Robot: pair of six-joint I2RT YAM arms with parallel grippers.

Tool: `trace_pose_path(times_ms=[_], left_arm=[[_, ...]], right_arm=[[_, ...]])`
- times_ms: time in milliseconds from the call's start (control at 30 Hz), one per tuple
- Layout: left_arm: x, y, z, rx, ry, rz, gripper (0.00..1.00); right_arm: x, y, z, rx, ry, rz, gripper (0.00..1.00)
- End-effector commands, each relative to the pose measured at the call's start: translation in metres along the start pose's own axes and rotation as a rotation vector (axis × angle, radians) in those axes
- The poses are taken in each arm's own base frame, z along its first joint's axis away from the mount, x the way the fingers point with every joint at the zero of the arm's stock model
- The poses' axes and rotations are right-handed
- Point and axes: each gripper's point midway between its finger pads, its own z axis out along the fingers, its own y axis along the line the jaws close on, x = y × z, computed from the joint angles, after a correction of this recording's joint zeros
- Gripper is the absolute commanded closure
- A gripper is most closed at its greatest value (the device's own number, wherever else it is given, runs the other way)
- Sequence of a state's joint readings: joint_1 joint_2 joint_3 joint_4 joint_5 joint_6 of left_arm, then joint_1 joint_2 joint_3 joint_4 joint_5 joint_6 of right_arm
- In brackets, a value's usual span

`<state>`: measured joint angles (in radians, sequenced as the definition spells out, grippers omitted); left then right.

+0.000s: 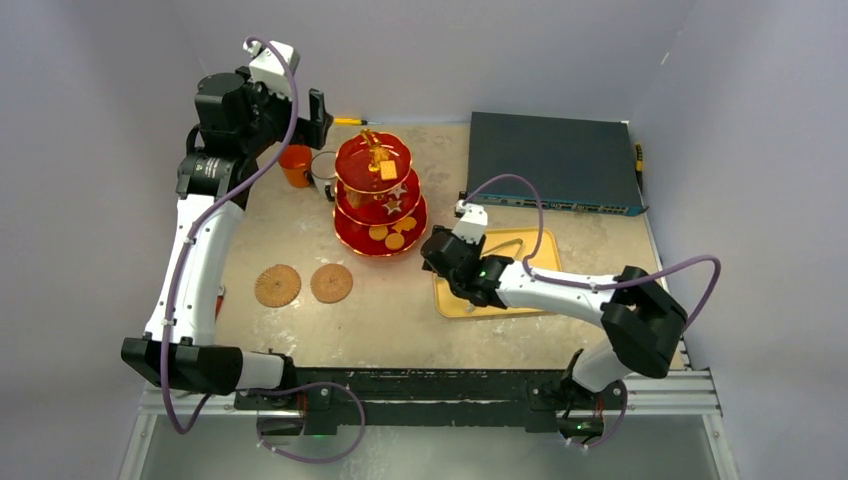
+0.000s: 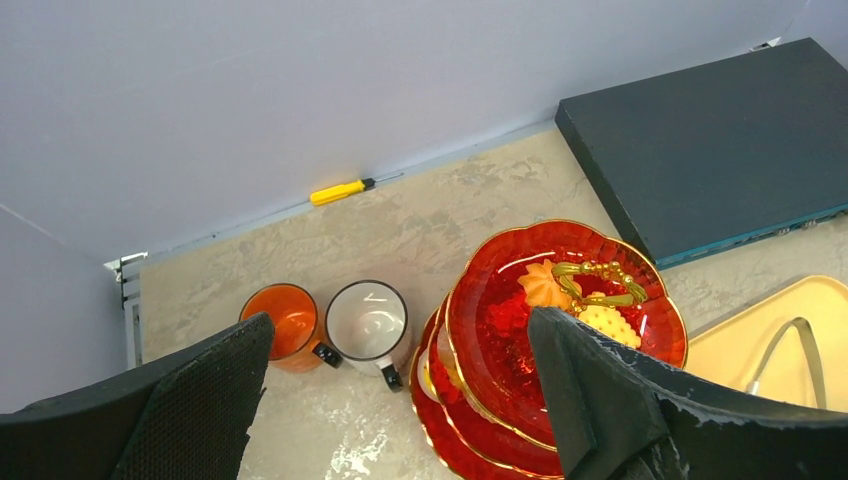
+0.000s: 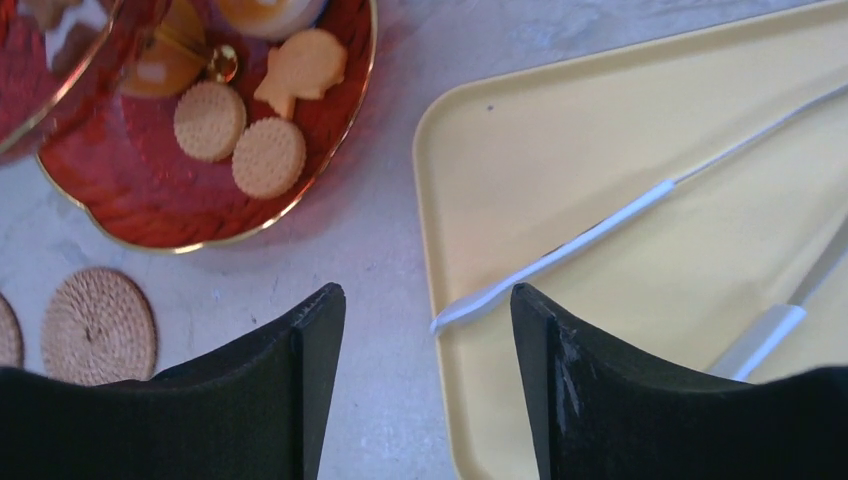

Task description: Serve the afternoon tea

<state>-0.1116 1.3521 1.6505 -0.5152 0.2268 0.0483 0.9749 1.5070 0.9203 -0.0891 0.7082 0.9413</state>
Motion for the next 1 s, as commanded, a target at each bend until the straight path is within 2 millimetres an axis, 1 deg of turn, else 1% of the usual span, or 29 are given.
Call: trace_pose_path(times_ms=[0,100,200,300,400,567,633,767,867,967], left_arm=[[-0.019,0.006,-0.006,-0.025,-0.038,0.007,0.01],[-0.019,0.007,-0.005,-0.025,-0.037,0.002,0.01],[-0.020,0.008,-0.005,-0.031,-0.035,0.002,0.01],[-0.017,0.009,-0.003,-0.035,-0.013,0.001,0.01],[-0.012,0.014,-0.002,-0.047,0.013,-0.004,0.01],[-0.008,0.026,-0.001,-0.057,0.032,-0.026,0.01],[-0.007,0.030,-0.001,-0.063,0.036,-0.030,0.01],[-0.007,0.034,-0.003,-0.073,0.038,-0.031,0.01],[-0.005,0.036,-0.005,-0.074,0.046,-0.022,0.01],[0.000,0.041,-0.005,-0.076,0.066,-0.015,0.01]], right_arm=[[0.004,0.022,0.000,-0.078,0.001,-0.117,0.38],[0.018,0.026,0.004,-0.085,0.029,-0.183,0.46],[0.034,0.025,0.010,-0.062,0.064,-0.235,0.51],[0.051,0.024,0.013,-0.036,0.086,-0.279,0.58],[0.060,0.023,0.014,-0.017,0.094,-0.307,0.59],[0.075,0.014,0.024,0.033,0.113,-0.340,0.60],[0.077,0.013,0.028,0.047,0.113,-0.350,0.60],[0.072,0.019,0.039,0.075,0.080,-0.385,0.61],[0.070,0.016,0.050,0.114,0.071,-0.400,0.70],[0.065,0.007,0.056,0.148,0.057,-0.383,0.84]])
